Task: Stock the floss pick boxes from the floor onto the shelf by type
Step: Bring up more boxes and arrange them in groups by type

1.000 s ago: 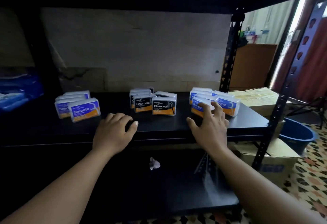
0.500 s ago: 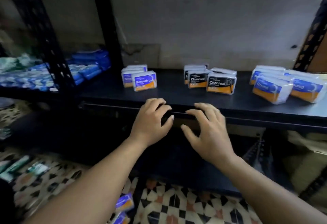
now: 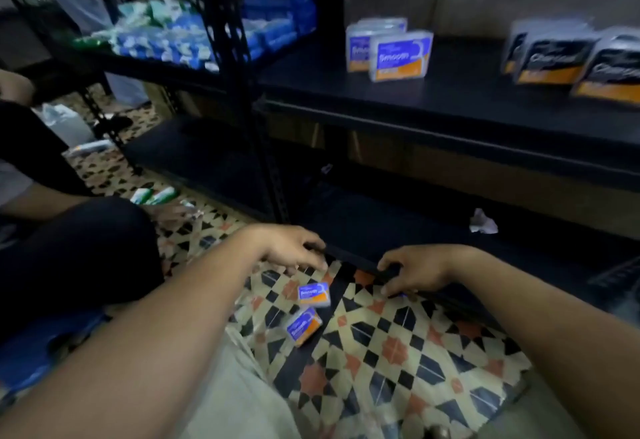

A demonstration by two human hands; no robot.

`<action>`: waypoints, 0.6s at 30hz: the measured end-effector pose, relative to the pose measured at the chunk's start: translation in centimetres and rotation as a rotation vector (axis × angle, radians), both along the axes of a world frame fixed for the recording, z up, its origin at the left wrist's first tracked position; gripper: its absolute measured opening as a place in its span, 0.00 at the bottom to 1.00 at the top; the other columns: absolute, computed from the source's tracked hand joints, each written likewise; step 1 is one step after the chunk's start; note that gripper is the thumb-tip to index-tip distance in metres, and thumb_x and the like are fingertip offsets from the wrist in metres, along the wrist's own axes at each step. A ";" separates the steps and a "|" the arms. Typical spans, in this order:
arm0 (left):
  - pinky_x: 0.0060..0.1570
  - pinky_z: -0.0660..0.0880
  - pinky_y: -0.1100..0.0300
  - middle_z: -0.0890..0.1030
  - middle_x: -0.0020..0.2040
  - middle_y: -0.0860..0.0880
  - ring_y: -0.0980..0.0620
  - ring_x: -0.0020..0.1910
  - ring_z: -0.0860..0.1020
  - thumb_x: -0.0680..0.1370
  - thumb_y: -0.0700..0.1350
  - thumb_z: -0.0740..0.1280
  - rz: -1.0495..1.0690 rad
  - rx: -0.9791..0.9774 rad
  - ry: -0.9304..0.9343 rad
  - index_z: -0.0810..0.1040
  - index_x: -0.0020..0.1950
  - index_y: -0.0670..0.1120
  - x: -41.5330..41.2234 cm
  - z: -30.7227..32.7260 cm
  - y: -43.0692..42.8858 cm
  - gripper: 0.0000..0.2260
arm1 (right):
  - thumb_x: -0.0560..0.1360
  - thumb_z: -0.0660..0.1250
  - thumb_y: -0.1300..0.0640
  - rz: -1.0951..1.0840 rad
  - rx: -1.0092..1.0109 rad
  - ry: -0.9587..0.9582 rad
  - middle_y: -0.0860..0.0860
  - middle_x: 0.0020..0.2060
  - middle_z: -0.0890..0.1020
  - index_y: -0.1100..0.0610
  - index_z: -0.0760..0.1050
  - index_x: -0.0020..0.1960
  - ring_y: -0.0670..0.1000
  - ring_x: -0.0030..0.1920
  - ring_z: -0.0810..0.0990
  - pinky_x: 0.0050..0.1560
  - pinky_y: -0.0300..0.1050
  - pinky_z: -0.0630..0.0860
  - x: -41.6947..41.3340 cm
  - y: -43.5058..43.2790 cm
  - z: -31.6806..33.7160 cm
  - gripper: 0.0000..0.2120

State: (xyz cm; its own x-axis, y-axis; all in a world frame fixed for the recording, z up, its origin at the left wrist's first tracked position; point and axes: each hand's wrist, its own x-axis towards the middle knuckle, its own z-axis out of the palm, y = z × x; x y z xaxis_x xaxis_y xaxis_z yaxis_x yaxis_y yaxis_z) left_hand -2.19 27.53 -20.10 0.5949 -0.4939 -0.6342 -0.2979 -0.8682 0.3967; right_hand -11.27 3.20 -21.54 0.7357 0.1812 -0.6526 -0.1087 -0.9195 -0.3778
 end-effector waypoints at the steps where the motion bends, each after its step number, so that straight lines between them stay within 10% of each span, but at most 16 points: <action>1: 0.45 0.78 0.62 0.76 0.61 0.54 0.55 0.49 0.81 0.77 0.59 0.69 0.028 -0.014 -0.003 0.64 0.77 0.54 0.5 -0.3 0.8 0.30 | 0.74 0.69 0.38 0.007 0.014 -0.008 0.38 0.49 0.74 0.45 0.68 0.71 0.43 0.51 0.75 0.55 0.43 0.72 0.6 0.3 -0.5 0.28; 5: 0.48 0.77 0.60 0.81 0.53 0.52 0.55 0.49 0.81 0.77 0.60 0.69 0.122 -0.067 -0.071 0.64 0.77 0.56 3.0 -2.2 3.4 0.30 | 0.73 0.72 0.40 -0.018 0.088 -0.089 0.42 0.48 0.80 0.42 0.67 0.71 0.45 0.50 0.80 0.58 0.46 0.76 3.9 1.4 -2.6 0.29; 18: 0.59 0.68 0.61 0.69 0.75 0.46 0.46 0.69 0.71 0.81 0.55 0.64 -0.143 0.280 0.022 0.62 0.78 0.49 5.6 -15.7 6.8 0.28 | 0.76 0.70 0.45 0.157 0.053 -0.004 0.41 0.50 0.76 0.45 0.70 0.68 0.44 0.48 0.76 0.48 0.41 0.72 10.9 6.5 -15.1 0.23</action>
State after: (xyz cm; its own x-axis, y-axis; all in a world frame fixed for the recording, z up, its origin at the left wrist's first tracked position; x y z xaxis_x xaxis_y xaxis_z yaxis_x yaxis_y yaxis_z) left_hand 3.37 34.33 -35.79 0.5166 -0.3758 -0.7693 -0.4185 -0.8947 0.1560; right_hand -0.33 9.74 -36.63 0.6978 0.3286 -0.6365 0.0365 -0.9037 -0.4266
